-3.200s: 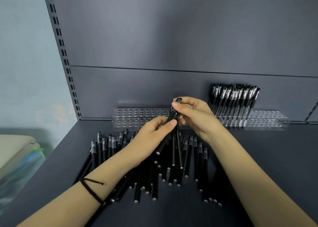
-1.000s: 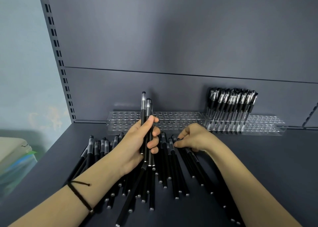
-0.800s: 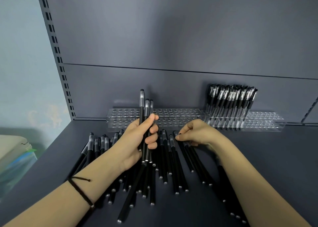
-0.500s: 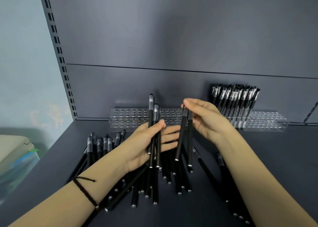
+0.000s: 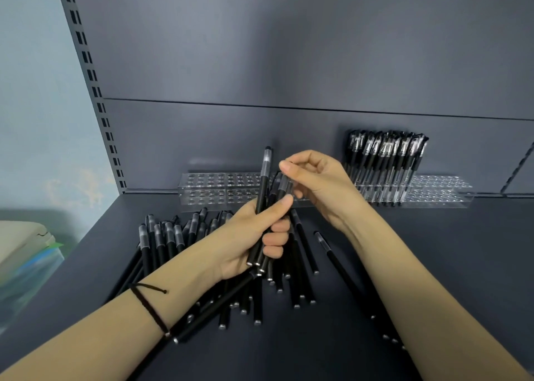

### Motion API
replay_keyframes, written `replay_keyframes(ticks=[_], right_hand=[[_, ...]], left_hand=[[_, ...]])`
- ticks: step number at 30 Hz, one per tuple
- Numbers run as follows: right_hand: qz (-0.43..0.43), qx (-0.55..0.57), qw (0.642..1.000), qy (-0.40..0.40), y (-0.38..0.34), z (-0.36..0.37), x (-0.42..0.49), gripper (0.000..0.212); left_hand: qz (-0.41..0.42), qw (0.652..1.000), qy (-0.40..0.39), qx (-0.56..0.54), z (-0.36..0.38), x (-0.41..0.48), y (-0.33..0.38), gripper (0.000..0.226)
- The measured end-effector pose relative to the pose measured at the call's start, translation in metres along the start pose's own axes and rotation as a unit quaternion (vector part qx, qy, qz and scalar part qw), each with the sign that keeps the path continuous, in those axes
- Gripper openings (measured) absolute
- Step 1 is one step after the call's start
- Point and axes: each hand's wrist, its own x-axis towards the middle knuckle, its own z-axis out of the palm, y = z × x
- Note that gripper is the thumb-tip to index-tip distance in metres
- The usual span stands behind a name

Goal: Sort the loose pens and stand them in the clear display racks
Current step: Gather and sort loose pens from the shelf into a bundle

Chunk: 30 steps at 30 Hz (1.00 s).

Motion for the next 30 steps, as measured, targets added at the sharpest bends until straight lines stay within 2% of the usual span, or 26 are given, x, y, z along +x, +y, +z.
replay_keyframes(ticks=[3,5,7,10,13,15,17,20,25,30], right_hand=[[0.033,-0.038,0.999,0.006,-0.01,-0.014,-0.003,0.014],[0.058,-0.121,0.991,0.022,-0.017,-0.032,-0.01,0.019],[0.072,-0.246,0.966,0.026,-0.02,-0.052,-0.021,0.022],[0.093,-0.383,0.919,0.022,-0.017,-0.078,-0.043,0.028],[0.153,-0.47,0.869,0.002,-0.011,-0.102,-0.064,0.037],[0.201,-0.508,0.837,-0.004,-0.005,-0.113,-0.075,0.044],[0.225,-0.522,0.823,-0.001,0.001,-0.116,-0.082,0.05],[0.22,-0.517,0.827,0.013,0.005,-0.111,-0.083,0.049],[0.229,-0.49,0.841,-0.012,0.005,-0.092,-0.064,0.046],[0.25,-0.467,0.846,-0.062,0.006,-0.087,-0.032,0.031]], left_hand=[[0.02,0.999,0.011,0.03,0.0,0.0,0.0,0.025],[0.036,0.998,0.026,0.042,-0.001,-0.001,0.004,0.037],[0.044,0.997,0.038,0.054,-0.001,-0.001,0.006,0.049],[0.052,0.995,0.041,0.072,0.0,-0.002,0.007,0.05],[0.054,0.993,0.052,0.089,0.004,-0.001,0.005,0.044],[0.053,0.992,0.059,0.094,0.008,-0.001,0.003,0.032],[0.054,0.992,0.066,0.096,0.012,0.0,0.0,0.019],[0.05,0.992,0.075,0.085,0.018,0.005,-0.004,0.019],[0.025,0.993,0.096,0.063,0.026,0.014,-0.008,0.022],[0.02,0.994,0.105,0.032,0.031,0.024,-0.007,0.019]])
